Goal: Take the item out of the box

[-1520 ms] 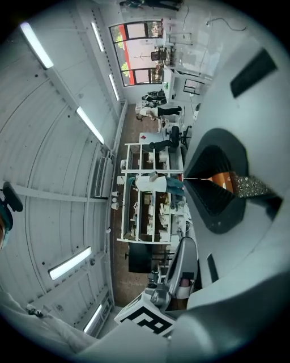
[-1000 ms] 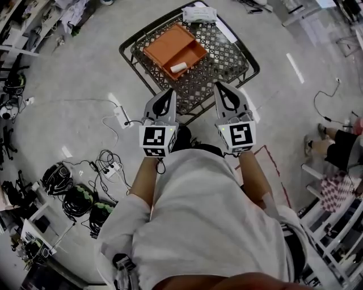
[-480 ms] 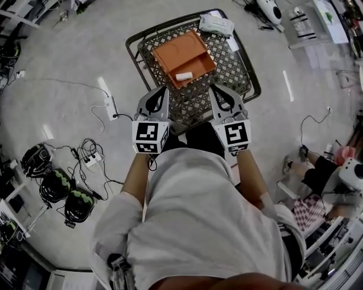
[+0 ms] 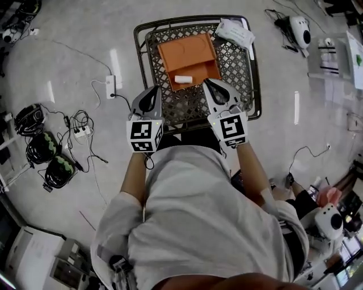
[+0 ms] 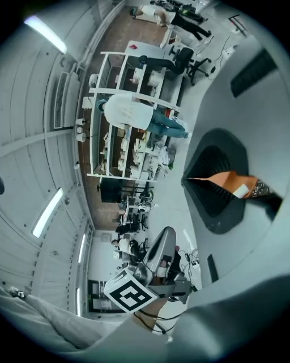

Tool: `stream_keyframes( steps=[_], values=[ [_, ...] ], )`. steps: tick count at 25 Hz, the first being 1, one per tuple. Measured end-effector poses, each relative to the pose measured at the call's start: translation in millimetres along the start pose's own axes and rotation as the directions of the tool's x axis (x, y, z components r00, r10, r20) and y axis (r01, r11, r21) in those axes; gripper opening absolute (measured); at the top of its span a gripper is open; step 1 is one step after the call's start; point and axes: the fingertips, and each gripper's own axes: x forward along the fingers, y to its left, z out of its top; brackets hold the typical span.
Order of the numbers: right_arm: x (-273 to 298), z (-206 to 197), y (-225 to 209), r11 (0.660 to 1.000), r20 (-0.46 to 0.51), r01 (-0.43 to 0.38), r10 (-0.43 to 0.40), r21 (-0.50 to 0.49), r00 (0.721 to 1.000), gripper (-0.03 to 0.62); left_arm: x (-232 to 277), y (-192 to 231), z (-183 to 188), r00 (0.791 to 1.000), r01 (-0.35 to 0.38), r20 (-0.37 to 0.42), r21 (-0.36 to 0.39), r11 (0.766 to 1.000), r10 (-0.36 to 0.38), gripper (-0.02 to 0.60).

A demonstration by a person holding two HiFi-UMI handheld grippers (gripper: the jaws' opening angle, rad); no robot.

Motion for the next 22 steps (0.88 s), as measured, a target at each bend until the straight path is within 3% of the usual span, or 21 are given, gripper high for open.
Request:
stream_keyframes(
  steps=[5, 9, 17, 22],
  values=[
    [21, -36, -24, 0.994, -0.041, -0.104, 0.103, -0.03, 0.994, 0.006, 25, -19, -13, 0.996, -0.088, -0.028, -0.021, 0.996, 0.087, 0.009],
    [33, -66, -25, 0.982, -0.101, -0.179, 0.173, -0.06, 0.98, 0.006, 27, -20, -35, 0.987, -0.159, -0.053, -0.088, 0.983, 0.154, 0.009],
    [60, -95, -7, 0.958, -0.2, -0.263, 0.237, -0.115, 0.951, 0.006, 2, -9, -85, 0.974, -0.189, -0.143, -0.108, 0.976, 0.173, 0.009],
    [85, -127, 11, 0.932, -0.29, -0.34, 0.292, -0.129, 0.911, 0.006, -2, 12, -118, 0.957, -0.247, -0.187, -0.117, 0.962, 0.223, 0.009]
  ],
)
